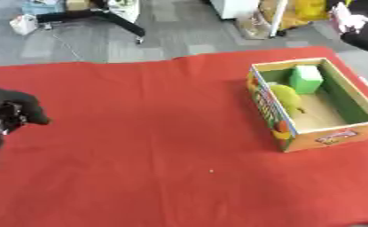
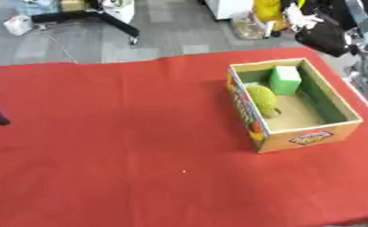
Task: Pick up the objects with one hand, pass them to the other hand, and then place them into the box on the other side of the table.
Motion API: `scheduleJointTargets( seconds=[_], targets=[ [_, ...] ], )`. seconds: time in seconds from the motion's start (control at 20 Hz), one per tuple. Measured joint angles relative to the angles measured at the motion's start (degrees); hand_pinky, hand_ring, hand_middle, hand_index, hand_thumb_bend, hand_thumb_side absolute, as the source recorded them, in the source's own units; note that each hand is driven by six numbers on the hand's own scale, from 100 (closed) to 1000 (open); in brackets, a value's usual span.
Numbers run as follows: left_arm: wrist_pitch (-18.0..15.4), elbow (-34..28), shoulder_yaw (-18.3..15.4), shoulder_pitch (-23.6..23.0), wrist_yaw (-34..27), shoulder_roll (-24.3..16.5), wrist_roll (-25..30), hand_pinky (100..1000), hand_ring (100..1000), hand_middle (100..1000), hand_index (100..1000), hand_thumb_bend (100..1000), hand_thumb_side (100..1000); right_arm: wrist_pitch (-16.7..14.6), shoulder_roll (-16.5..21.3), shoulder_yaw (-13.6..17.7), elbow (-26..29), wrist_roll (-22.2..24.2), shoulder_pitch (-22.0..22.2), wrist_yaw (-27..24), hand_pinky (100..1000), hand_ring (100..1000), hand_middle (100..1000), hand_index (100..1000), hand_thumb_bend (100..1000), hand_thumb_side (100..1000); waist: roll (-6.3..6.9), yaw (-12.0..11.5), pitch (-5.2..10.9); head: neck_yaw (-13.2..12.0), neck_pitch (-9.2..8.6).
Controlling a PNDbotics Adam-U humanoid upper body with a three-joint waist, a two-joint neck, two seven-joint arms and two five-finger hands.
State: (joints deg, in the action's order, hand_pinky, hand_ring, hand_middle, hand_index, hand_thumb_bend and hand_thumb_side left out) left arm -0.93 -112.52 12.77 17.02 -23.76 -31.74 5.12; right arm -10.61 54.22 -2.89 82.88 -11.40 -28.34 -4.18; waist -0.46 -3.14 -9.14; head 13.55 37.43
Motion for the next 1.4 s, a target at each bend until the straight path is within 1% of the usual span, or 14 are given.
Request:
scheduleJointTargets(
  seconds=[0.1, 0.2, 0.4, 0.45, 0.5, 0.55, 0.6, 0.65, 0.85, 0.95, 1.2, 1.3, 1.35, 1.4],
  targets=[
    [-1.0, -0.7, -0.8, -0.9, 0.8, 0.9, 0.1, 700, 588, 557, 679, 100, 778, 0.6, -0.1, 0.2, -6.9, 0.5, -0.9, 0.3, 454, 388, 221, 484, 100, 413, 0.00, -0.5, 0.00, 0.7, -0.02],
    [-1.9, -0.8, -1.5, -1.8, 1.7, 1.8, 0.2, 703, 591, 560, 682, 100, 785, 0.9, -0.3, 0.2, -13.0, 1.0, -1.4, 1.8, 478, 417, 246, 539, 100, 323, 0.00, -0.9, 0.00, 1.2, -0.02],
    [-2.7, -0.9, -2.6, -2.9, 2.8, 3.2, 0.4, 704, 592, 561, 683, 100, 784, 0.1, -0.6, 0.1, -21.0, 3.6, -1.8, 7.1, 514, 464, 296, 632, 100, 247, 0.00, -1.1, 0.00, 1.7, -0.02],
    [-2.9, -1.0, -2.8, -2.9, 2.9, 3.4, 0.4, 705, 593, 563, 685, 100, 778, -0.2, -0.6, 0.0, -22.1, 4.5, -1.8, 8.4, 641, 614, 490, 863, 100, 369, 0.00, -1.2, 0.00, 1.7, -0.01],
    [-3.0, -1.0, -2.9, -2.9, 3.1, 3.6, 0.4, 705, 593, 563, 685, 100, 778, -0.5, -0.6, -0.3, -23.1, 6.4, -1.5, 10.3, 641, 614, 490, 863, 100, 369, -0.01, -1.2, 0.00, 1.7, 0.03],
    [-3.2, -1.0, -3.1, -3.0, 3.2, 3.9, 0.5, 706, 594, 563, 685, 100, 777, -0.7, -0.6, -0.6, -24.0, 8.5, -1.2, 12.3, 677, 662, 556, 929, 100, 630, -0.01, -1.3, 0.00, 1.7, 0.09],
    [-3.4, -1.1, -3.3, -3.2, 3.2, 4.1, 0.5, 706, 594, 564, 685, 100, 778, -0.9, -0.6, -0.7, -24.8, 10.7, -1.0, 14.2, 680, 668, 564, 937, 100, 667, -0.01, -1.3, 0.00, 1.7, 0.16],
    [-3.5, -1.1, -3.4, -3.4, 3.3, 4.3, 0.5, 707, 594, 564, 686, 100, 779, -1.1, -0.6, -0.7, -25.4, 12.5, -0.8, 15.9, 692, 683, 587, 962, 100, 773, -0.01, -1.3, 0.00, 1.7, 0.23],
    [-3.7, -1.1, -3.7, -3.6, 3.6, 5.0, 0.4, 708, 595, 565, 686, 100, 782, -2.2, -0.6, 0.0, -26.3, 16.6, -0.4, 19.6, 742, 731, 663, 1000, 100, 974, -0.01, -1.1, 0.00, 1.5, 0.26],
    [-3.7, -1.1, -3.7, -3.9, 3.7, 5.1, 0.5, 708, 595, 565, 685, 100, 783, -2.9, -0.5, 0.2, -26.3, 17.6, -0.1, 20.2, 764, 750, 695, 1000, 100, 1000, -0.01, -1.0, 0.00, 1.3, 0.26],
    [-3.9, -0.7, -3.7, -4.1, 4.1, 5.5, 0.7, 708, 596, 565, 685, 100, 788, -4.5, -0.5, 0.4, -24.6, 20.8, 0.9, 21.1, 800, 784, 756, 1000, 100, 1000, -0.01, -0.5, 0.06, 1.2, 0.26],
    [-4.0, -0.7, -3.7, -4.4, 4.2, 5.6, 0.7, 708, 595, 565, 685, 100, 790, -4.9, -0.2, 0.8, -22.6, 21.6, 1.8, 21.3, 793, 774, 740, 1000, 100, 881, -0.01, -0.4, 0.07, 1.1, 0.26],
    [-4.0, -0.5, -3.7, -4.5, 4.2, 5.8, 0.8, 708, 596, 565, 685, 100, 792, -5.2, 0.0, 1.1, -21.2, 21.7, 2.4, 21.3, 764, 742, 676, 1000, 100, 714, -0.01, -0.3, 0.07, 0.9, 0.26],
    [-4.0, -0.4, -3.7, -4.6, 4.3, 6.0, 0.8, 708, 596, 565, 685, 100, 791, -5.5, 0.2, 1.6, -19.4, 21.4, 3.3, 21.0, 759, 737, 667, 1000, 100, 701, -0.01, -0.2, 0.07, 0.6, 0.27]
  ],
)
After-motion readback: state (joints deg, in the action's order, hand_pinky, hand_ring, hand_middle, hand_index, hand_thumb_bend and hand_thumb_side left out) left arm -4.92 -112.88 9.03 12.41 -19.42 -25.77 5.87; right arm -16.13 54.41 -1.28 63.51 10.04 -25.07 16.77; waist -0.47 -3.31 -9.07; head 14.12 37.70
